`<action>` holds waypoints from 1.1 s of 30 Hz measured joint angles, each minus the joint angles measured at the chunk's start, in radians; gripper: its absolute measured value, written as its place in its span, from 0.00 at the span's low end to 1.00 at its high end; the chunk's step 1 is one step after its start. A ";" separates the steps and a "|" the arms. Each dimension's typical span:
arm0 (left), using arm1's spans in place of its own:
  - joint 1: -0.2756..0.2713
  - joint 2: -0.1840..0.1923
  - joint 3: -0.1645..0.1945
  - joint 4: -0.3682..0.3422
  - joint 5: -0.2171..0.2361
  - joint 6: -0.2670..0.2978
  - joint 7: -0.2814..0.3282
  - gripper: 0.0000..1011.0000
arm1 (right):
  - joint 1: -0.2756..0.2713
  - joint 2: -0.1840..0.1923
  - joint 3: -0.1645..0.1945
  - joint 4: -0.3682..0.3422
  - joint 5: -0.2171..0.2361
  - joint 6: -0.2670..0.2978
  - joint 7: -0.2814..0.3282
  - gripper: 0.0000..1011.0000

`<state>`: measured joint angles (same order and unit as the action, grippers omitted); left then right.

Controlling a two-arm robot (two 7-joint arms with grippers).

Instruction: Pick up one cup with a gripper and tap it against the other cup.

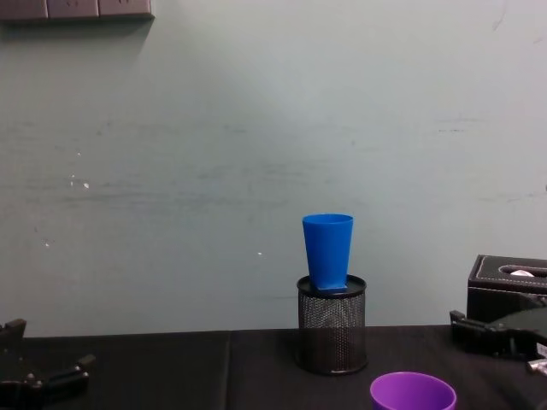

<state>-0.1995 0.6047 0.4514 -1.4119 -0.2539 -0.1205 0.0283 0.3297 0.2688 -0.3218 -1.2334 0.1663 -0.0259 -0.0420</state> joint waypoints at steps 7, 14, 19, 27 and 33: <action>0.000 0.000 0.000 0.000 0.000 0.000 0.000 0.99 | -0.001 0.002 0.000 -0.007 0.006 0.001 0.004 0.99; 0.000 0.000 0.000 0.000 0.000 0.000 0.000 0.99 | -0.001 0.003 0.000 -0.011 0.010 0.002 0.007 0.99; 0.000 0.000 0.000 0.000 0.000 0.000 0.000 0.99 | -0.002 0.004 0.000 -0.012 0.011 0.003 0.009 0.99; 0.000 0.000 0.000 0.000 0.000 0.000 0.000 0.99 | -0.002 0.004 0.000 -0.014 0.013 0.004 0.009 0.99; 0.000 0.000 0.000 0.000 0.000 0.000 0.000 0.99 | -0.002 0.005 0.000 -0.014 0.014 0.004 0.010 0.99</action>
<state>-0.1996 0.6047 0.4514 -1.4120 -0.2539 -0.1205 0.0283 0.3274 0.2738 -0.3219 -1.2477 0.1801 -0.0216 -0.0321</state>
